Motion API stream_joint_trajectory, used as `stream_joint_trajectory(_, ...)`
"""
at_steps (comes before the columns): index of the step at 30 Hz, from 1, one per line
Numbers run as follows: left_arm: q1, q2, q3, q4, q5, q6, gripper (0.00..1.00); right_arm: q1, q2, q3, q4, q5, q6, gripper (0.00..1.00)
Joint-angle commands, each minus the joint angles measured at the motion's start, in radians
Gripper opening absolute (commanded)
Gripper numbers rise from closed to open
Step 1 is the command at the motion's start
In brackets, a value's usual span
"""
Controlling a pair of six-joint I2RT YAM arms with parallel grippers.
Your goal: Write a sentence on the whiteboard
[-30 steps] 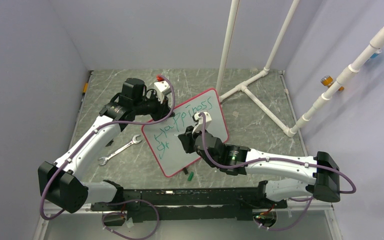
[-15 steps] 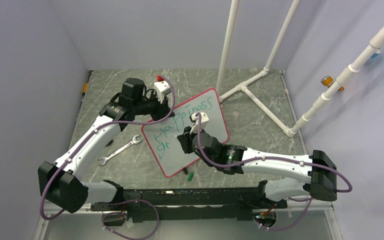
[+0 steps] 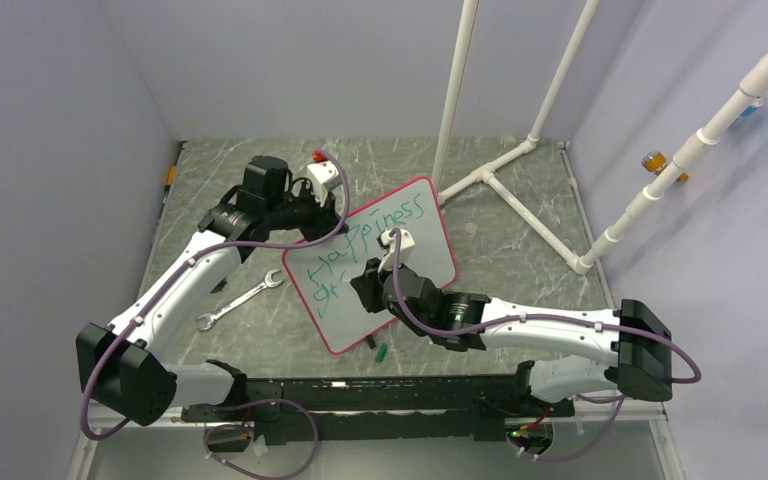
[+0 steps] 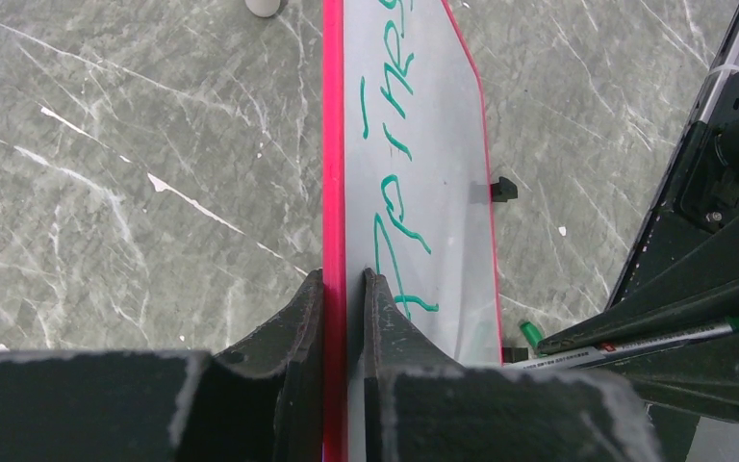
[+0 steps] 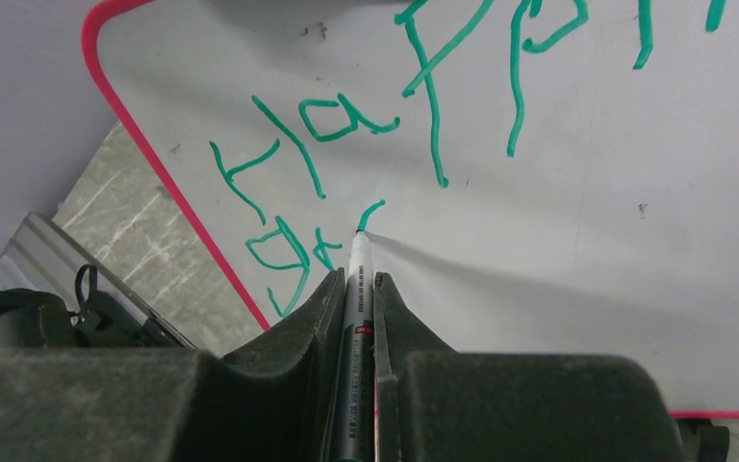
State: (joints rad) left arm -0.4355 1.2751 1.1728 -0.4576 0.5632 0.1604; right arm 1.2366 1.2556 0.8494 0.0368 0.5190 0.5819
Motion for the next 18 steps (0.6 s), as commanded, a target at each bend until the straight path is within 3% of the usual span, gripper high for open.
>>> stream_joint_trajectory(1, 0.0, -0.021, 0.023, 0.037, -0.045, 0.056, 0.0, -0.003, 0.002, -0.035, 0.016, -0.008, 0.034, 0.0)
stream_joint_trajectory(18, 0.0, -0.02, 0.024, 0.035, -0.043, 0.056, 0.0, -0.003, -0.035, -0.009, -0.09, 0.09, 0.053, 0.0)
